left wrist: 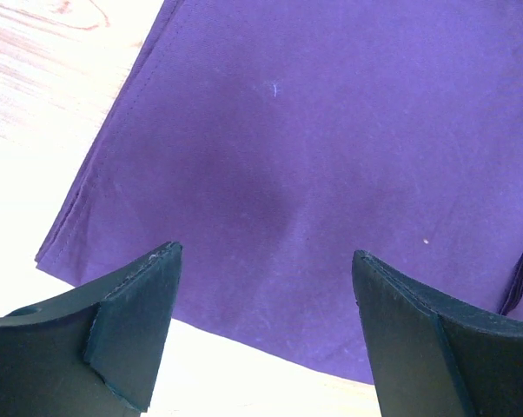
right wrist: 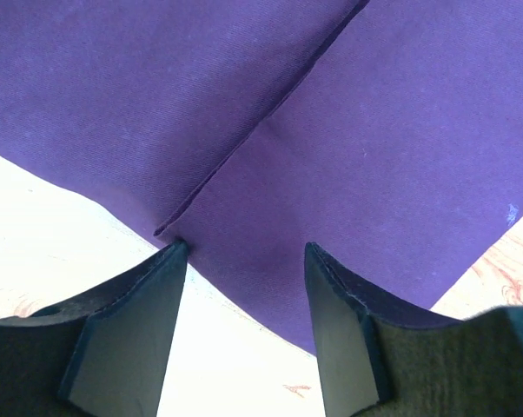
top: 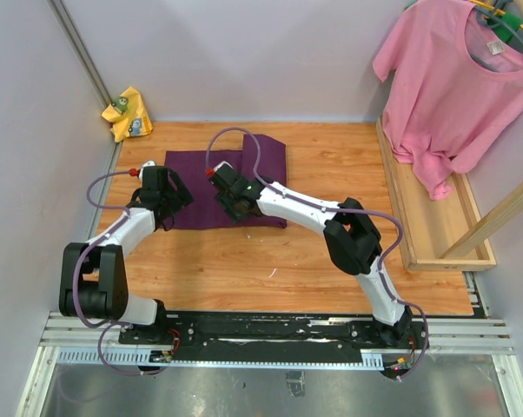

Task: Open and lay out the surgical kit
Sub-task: Open the surgical kit at the center of the board.

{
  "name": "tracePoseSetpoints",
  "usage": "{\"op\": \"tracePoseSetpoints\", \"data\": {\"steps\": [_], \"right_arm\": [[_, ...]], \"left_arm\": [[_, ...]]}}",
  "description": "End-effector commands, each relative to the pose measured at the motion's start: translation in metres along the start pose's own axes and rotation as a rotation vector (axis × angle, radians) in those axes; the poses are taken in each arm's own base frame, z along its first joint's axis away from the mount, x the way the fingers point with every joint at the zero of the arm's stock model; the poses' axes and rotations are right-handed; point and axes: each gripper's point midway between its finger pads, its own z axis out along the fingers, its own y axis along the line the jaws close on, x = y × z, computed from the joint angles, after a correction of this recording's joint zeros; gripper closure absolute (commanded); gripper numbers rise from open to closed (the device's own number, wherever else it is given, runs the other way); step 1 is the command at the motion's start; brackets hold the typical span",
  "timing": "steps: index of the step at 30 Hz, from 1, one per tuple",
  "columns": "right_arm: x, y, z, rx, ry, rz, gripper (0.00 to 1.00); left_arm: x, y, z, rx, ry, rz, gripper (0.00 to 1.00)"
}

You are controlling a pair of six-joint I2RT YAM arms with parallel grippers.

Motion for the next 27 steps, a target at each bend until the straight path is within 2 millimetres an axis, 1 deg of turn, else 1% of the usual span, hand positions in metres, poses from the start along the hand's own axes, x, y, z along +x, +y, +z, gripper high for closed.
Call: {"op": "tracePoseSetpoints", "data": {"steps": [1,9,15,18,25,27], "right_arm": [[0.000,0.009,-0.002,0.015,0.000,-0.051,0.40],[-0.004,0.020,-0.004,0.000,-0.014,-0.076,0.38],[-0.004,0.024,-0.003,-0.011,-0.015,-0.087,0.38],[-0.003,0.022,-0.001,-0.001,-0.012,-0.084,0.39],[-0.005,0.018,0.004,0.018,-0.012,-0.078,0.57],[-0.005,0.016,0.004,0.021,-0.012,-0.075,0.65]], "left_arm": [[-0.004,-0.003,0.003,0.020,-0.017,0.012,0.17],[0.000,-0.001,0.006,0.015,-0.008,0.015,0.17],[-0.001,-0.002,0.006,0.018,-0.010,0.014,0.17],[-0.001,-0.002,0.006,0.020,-0.009,0.015,0.18],[0.001,-0.001,0.007,0.016,-0.006,0.015,0.18],[0.001,-0.001,0.007,0.016,-0.006,0.015,0.18]]}}
